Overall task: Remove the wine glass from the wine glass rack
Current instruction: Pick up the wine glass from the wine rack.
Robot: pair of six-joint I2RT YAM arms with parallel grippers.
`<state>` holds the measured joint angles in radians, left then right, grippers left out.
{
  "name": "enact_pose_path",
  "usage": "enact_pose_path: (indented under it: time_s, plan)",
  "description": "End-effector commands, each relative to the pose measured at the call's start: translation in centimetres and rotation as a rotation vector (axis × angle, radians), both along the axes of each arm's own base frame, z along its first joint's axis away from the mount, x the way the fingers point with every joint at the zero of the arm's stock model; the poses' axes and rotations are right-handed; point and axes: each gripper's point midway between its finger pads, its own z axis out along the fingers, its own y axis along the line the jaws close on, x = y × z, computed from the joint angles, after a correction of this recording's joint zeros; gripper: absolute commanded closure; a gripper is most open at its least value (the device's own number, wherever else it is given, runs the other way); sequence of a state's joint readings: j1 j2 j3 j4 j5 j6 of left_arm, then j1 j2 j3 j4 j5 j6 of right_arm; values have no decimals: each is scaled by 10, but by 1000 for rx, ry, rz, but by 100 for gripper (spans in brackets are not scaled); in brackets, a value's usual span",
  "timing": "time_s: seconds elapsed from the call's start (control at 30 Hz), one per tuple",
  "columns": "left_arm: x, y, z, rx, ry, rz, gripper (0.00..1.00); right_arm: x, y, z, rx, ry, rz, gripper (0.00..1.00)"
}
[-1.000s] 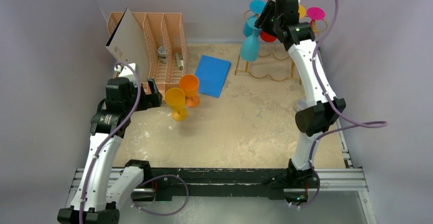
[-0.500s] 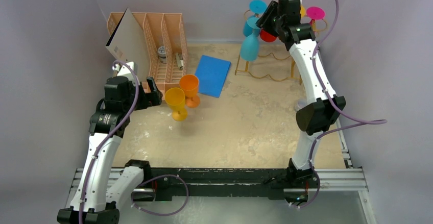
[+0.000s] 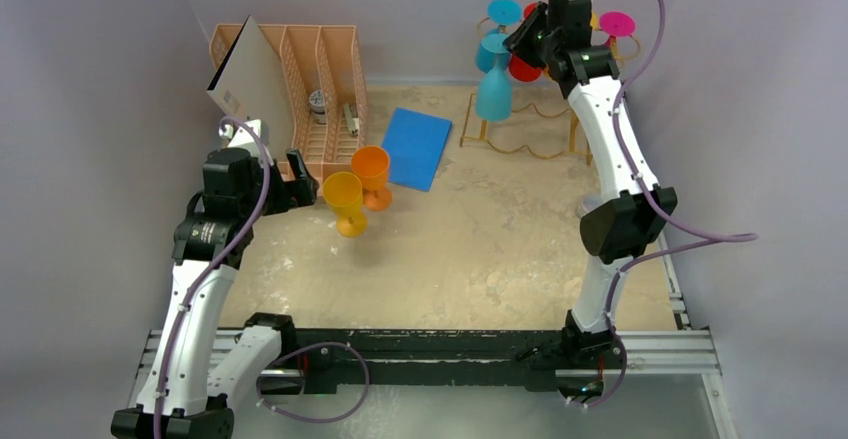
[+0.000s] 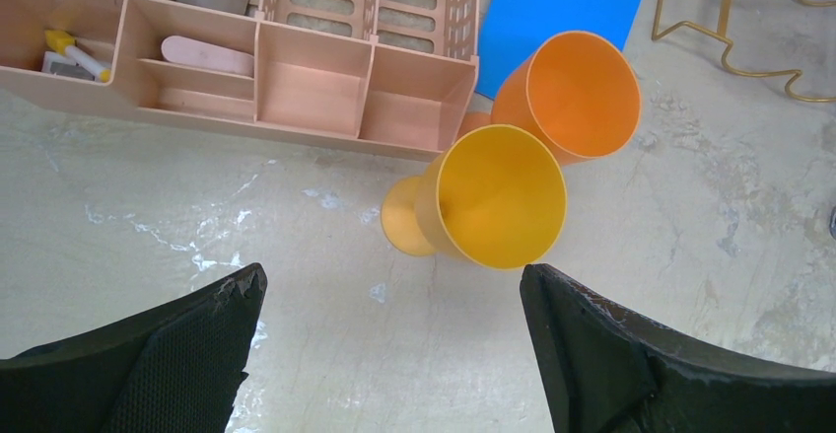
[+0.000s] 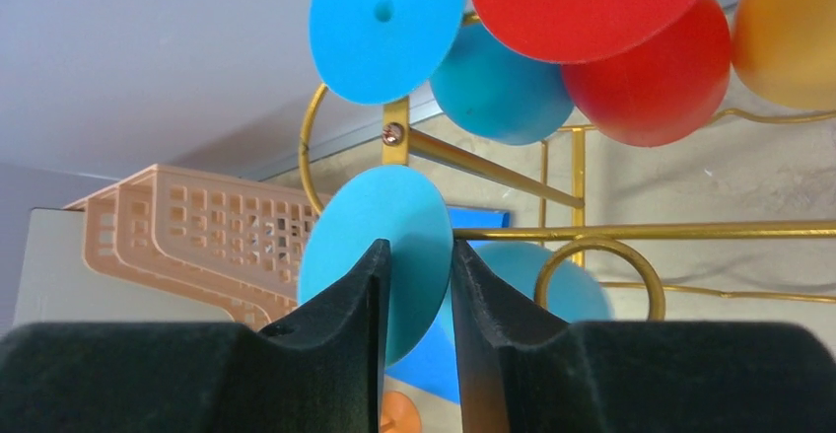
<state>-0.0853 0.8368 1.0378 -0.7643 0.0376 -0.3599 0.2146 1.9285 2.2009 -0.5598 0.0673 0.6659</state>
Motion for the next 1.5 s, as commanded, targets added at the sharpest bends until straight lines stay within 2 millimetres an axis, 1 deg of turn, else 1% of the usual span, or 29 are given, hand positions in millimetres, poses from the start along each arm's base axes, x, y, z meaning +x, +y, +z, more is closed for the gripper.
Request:
enact_pose_path:
  time_s: [0.0,0.13,0.3,0.43,0.53,0.63,0.73,1.07,1.2,1.3,1.47]
  plan:
    - [2,5,20,8,-47,22,0,-3,-3,22,16,-58,2,74]
    - [2,9,22,32,-47,28,0,-2,-4,23,25,-59,-2,80]
    - [2,8,23,29,-47,27,0,-2,-4,23,55,-40,4,82]
    - [1,8,24,30,-49,25,0,-4,-3,22,94,-34,4,87]
    - [0,9,25,38,-49,24,0,-2,-5,23,123,-34,5,94]
    - [-2,21,27,89,-54,59,0,-2,-7,25,163,-17,8,100]
    - [-3,24,30,111,-56,64,0,-3,-7,27,207,-12,11,100]
    - [-6,20,32,93,-50,51,0,-3,-11,34,309,-14,10,100]
    - [-6,13,37,68,-50,17,0,-2,-12,34,326,-5,23,100]
    - [-5,12,37,70,-48,13,0,-3,-13,33,339,-3,23,100]
    - [-6,4,37,50,-43,-36,0,-4,-9,36,357,-4,60,100]
